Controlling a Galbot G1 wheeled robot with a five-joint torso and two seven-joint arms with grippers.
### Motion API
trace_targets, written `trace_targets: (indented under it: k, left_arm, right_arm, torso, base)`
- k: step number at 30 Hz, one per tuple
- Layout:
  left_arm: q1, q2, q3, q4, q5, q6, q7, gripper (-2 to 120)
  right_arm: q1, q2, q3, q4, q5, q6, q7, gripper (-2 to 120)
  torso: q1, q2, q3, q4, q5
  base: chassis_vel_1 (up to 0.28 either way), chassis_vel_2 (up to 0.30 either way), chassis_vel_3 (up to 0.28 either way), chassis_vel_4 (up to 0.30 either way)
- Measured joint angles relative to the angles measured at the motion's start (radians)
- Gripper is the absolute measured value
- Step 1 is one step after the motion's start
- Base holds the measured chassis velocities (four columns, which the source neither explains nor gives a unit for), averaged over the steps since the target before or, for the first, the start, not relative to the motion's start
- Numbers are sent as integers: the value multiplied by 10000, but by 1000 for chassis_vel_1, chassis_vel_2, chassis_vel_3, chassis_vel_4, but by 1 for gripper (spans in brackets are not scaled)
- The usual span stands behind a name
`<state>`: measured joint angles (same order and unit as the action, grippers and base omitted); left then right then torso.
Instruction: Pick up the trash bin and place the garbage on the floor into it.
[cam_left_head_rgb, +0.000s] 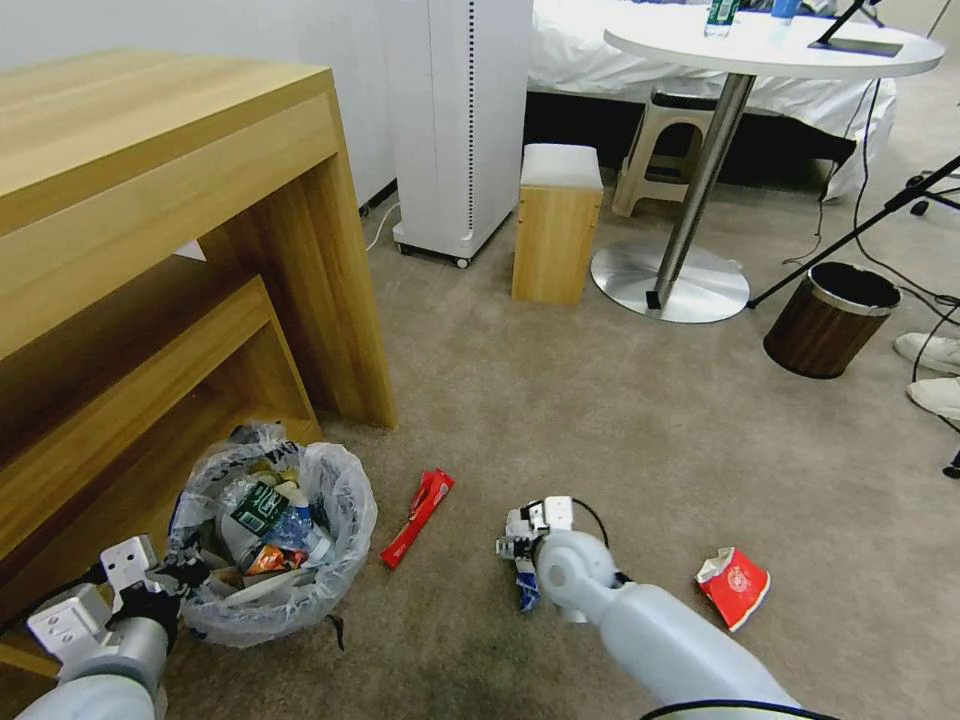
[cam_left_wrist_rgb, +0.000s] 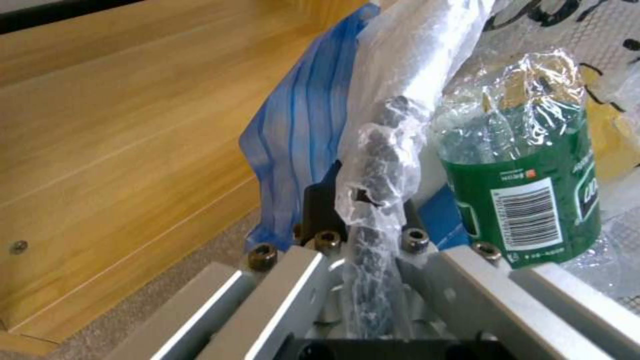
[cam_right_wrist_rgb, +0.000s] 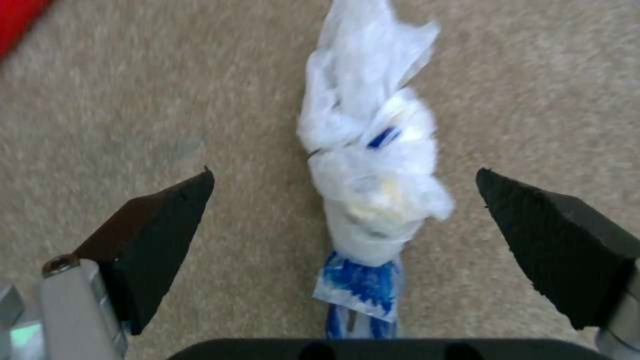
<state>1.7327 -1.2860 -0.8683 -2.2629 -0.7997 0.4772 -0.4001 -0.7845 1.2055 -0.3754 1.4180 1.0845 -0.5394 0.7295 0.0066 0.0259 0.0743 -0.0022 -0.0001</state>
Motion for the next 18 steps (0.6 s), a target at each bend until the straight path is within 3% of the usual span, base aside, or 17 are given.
trace_targets:
  k: [8, 18]
  left_arm:
    - [-1, -38, -13, -13, 7, -37, 9, 0]
    - [-35, -13, -20, 61, 4, -100, 20, 0]
  right_arm:
    - [21, 228, -524, -491, -468, 205, -149, 100]
    - [-189, -71, -630, -622, -774, 326, -214, 97]
  torso:
    - [0, 0, 0, 0, 0]
    - [0, 0, 0, -1, 1]
  base:
    - [0, 0, 0, 0]
    - [0, 0, 0, 0]
